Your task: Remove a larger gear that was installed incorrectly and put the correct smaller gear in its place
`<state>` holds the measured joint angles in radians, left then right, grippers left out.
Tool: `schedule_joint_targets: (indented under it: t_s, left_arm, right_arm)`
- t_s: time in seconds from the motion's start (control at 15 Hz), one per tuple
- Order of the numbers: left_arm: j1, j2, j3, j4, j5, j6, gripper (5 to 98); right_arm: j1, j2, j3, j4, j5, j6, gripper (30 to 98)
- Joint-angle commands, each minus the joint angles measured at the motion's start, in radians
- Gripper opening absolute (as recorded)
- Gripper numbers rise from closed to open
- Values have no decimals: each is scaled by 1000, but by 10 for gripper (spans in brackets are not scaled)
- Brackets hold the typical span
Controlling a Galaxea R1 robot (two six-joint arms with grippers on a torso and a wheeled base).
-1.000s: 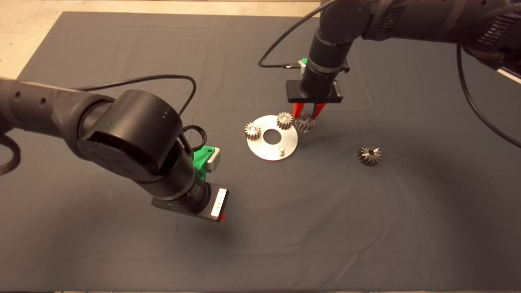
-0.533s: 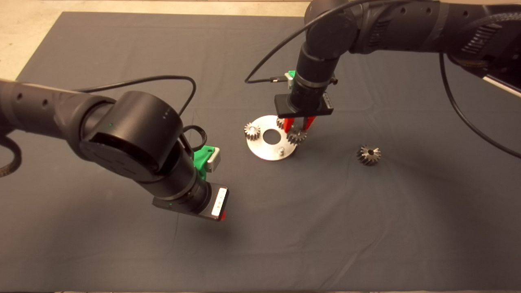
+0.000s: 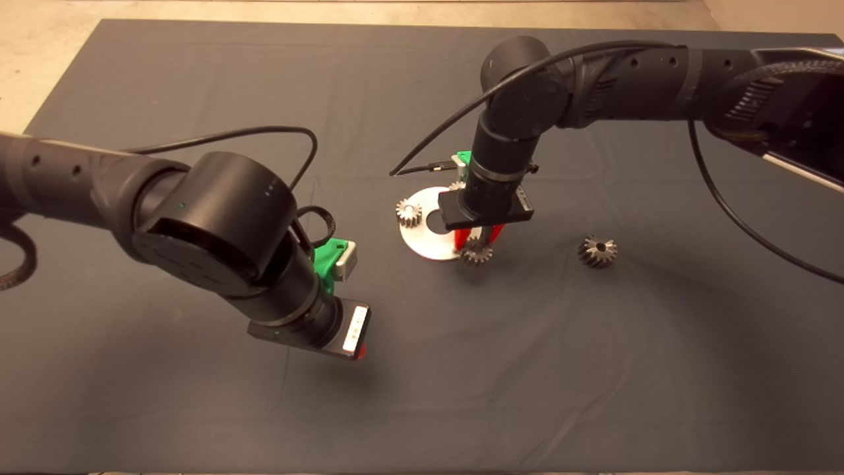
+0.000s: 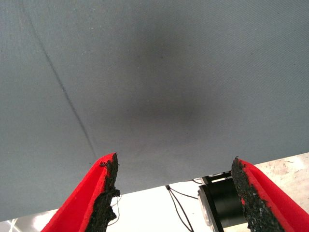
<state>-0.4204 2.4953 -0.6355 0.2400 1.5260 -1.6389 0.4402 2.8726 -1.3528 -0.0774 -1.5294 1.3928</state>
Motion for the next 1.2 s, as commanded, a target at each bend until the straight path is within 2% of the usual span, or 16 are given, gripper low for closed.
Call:
schedule_joint_targets:
  t_s: [0.0, 0.13, 0.27, 0.4, 0.6, 0.87, 1.13]
  left_arm:
    - [-8, -8, -2, 13, 132, 2, 592]
    - [-8, -8, -2, 15, 132, 4, 592]
    - [-8, -15, -2, 16, 132, 8, 592]
    - [-8, -23, -2, 21, 132, 8, 592]
    - [-8, -23, -5, 59, 132, 11, 592]
    - [-8, -23, -28, 59, 132, 16, 592]
    - [-8, -35, -51, 79, 132, 18, 592]
  right_arm:
    - [20, -2, 10, -50, -115, 9, 313]
    - [23, -38, 29, -69, -114, 38, 313]
    - [25, -67, 93, -161, -115, 81, 313]
    - [25, -69, 115, -230, -117, 83, 313]
    - [28, -55, 118, -338, -120, 83, 313]
    - [31, -48, 118, -389, -123, 83, 312]
    - [28, -46, 120, -423, -124, 83, 312]
